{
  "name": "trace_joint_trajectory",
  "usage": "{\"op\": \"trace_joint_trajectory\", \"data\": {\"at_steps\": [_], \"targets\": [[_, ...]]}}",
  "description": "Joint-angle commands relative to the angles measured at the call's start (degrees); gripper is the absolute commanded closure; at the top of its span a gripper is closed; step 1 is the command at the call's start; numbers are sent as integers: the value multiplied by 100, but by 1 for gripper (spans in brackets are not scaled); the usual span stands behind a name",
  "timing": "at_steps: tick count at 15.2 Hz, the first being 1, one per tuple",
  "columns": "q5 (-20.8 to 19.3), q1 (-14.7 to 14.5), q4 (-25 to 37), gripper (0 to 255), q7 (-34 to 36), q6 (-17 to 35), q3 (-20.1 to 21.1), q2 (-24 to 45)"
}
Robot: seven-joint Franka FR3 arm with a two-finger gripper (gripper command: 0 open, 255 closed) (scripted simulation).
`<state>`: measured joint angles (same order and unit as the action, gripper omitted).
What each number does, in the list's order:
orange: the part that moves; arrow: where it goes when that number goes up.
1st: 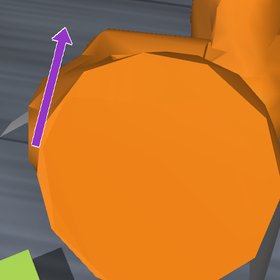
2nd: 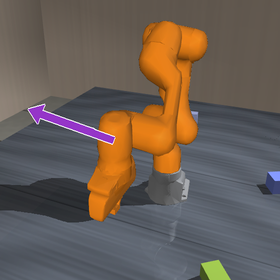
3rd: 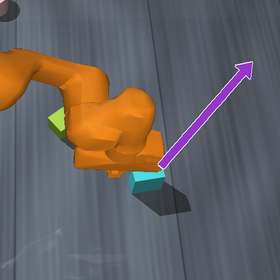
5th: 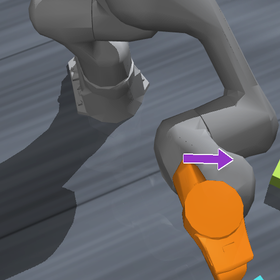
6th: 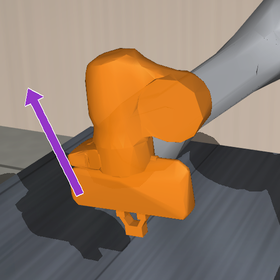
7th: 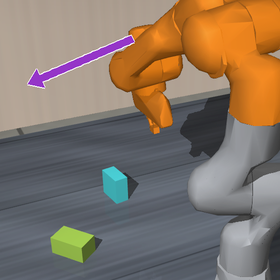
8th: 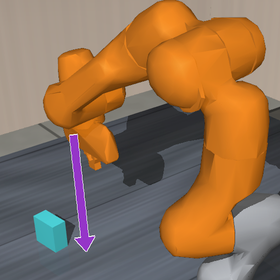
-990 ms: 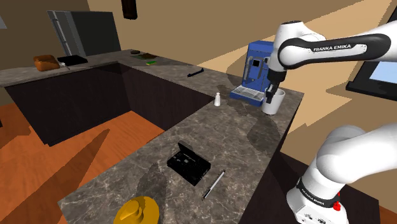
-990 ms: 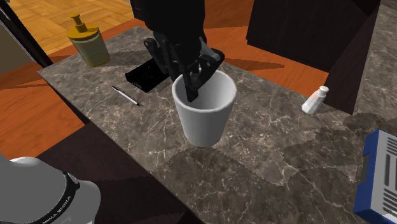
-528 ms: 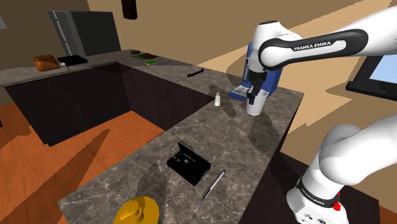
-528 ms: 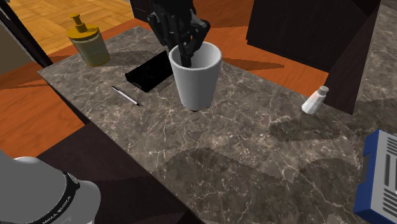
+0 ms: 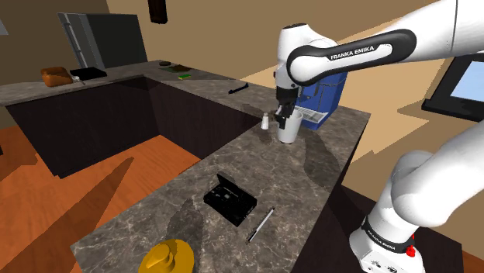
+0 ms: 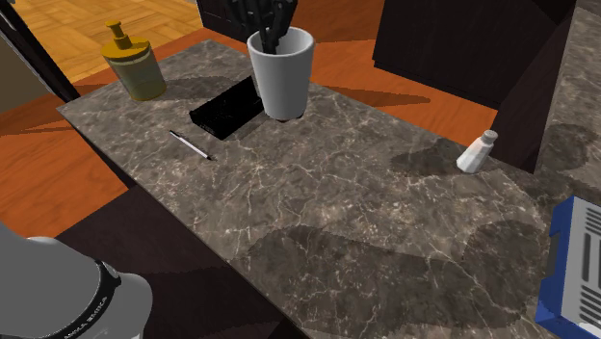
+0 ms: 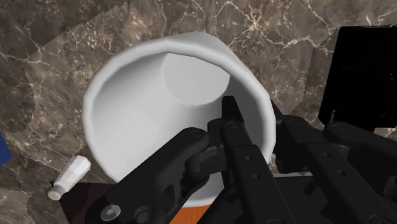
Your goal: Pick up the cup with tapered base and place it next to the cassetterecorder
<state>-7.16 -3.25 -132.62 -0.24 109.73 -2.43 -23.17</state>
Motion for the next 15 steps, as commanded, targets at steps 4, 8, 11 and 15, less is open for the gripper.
{"op": "trace_joint_trajectory", "data": {"at_steps": [4, 8, 11, 15], "targets": [[140, -226, 711, 255, 542, 27, 377, 790], [170, -384, 1420, 255, 942, -52, 635, 1459], [150, -506, 2025, 255, 1233, -158, 803, 1989], [72, -685, 2946, 255, 1603, -369, 989, 2742]]}}
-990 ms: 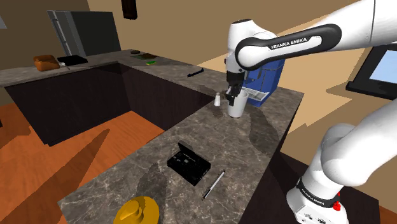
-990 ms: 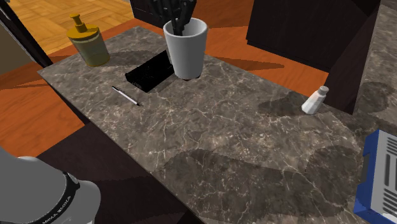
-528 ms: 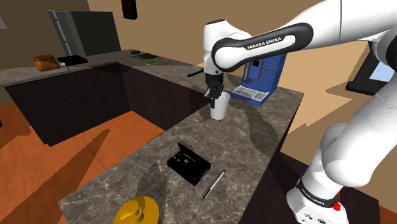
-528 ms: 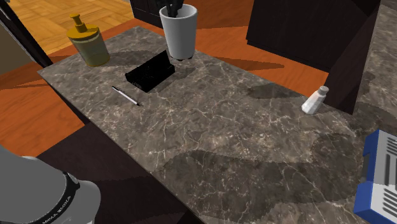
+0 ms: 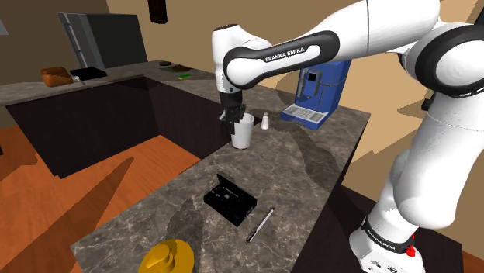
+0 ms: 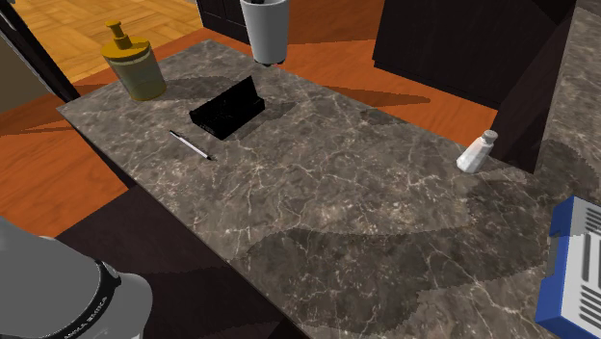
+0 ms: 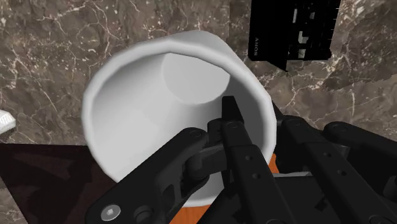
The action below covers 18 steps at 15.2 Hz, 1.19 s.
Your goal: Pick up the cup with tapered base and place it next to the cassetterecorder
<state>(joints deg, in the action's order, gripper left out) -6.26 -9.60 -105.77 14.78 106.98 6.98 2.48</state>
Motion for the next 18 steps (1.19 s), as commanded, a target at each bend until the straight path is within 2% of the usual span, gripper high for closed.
{"op": "trace_joint_trajectory", "data": {"at_steps": [1, 7, 10, 11, 18], "targets": [[-44, -100, 515, 255, 188, -161, 87, 374], [-249, -467, 2323, 255, 653, -723, 253, 1688], [-370, -709, 3522, 255, 827, -1154, 286, 2485], [-426, -834, 4173, 255, 883, -1402, 289, 2898], [-424, -793, 3527, 255, 943, -826, 279, 2831]]}}
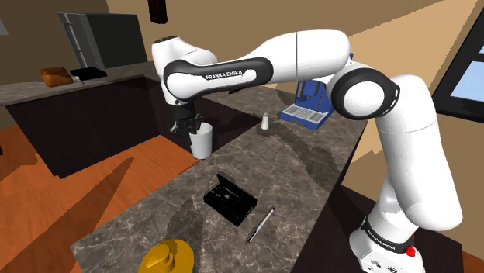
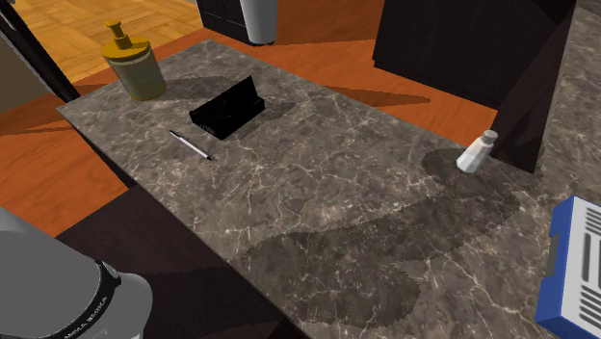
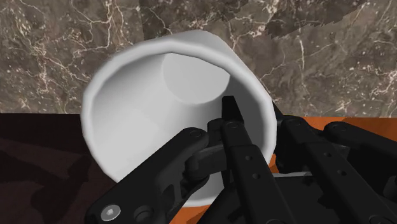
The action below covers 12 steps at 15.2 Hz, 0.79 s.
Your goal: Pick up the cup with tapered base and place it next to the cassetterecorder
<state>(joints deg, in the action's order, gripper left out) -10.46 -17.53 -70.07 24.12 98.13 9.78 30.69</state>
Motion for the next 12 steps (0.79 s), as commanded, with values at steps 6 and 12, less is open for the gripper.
{"op": "trace_joint_trajectory", "data": {"at_steps": [6, 12], "targets": [[-20, 26, -478, 255, 61, 507, -8, 28], [-47, 41, -827, 255, 113, 924, -20, 100]]}}
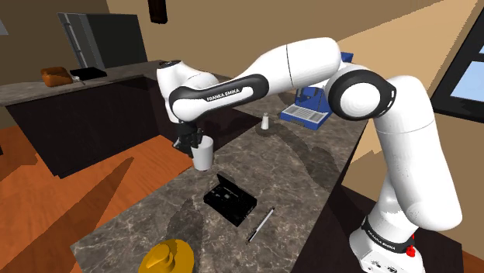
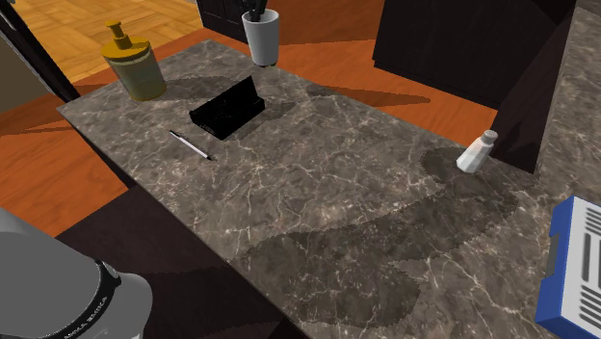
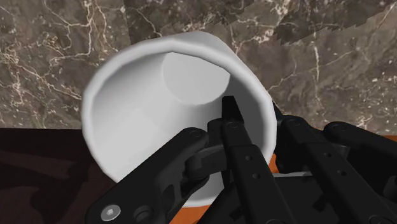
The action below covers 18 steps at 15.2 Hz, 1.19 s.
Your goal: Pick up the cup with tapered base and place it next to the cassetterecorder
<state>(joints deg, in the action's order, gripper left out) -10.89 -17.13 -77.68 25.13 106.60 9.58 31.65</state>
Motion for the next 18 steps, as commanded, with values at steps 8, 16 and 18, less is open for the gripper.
{"op": "trace_joint_trajectory", "data": {"at_steps": [8, 16, 18], "targets": [[-55, 8, -424, 255, 84, 594, -25, 171], [-117, 2, -671, 255, 157, 1072, -57, 407], [-121, 1, -683, 255, 161, 1099, -60, 423]]}}
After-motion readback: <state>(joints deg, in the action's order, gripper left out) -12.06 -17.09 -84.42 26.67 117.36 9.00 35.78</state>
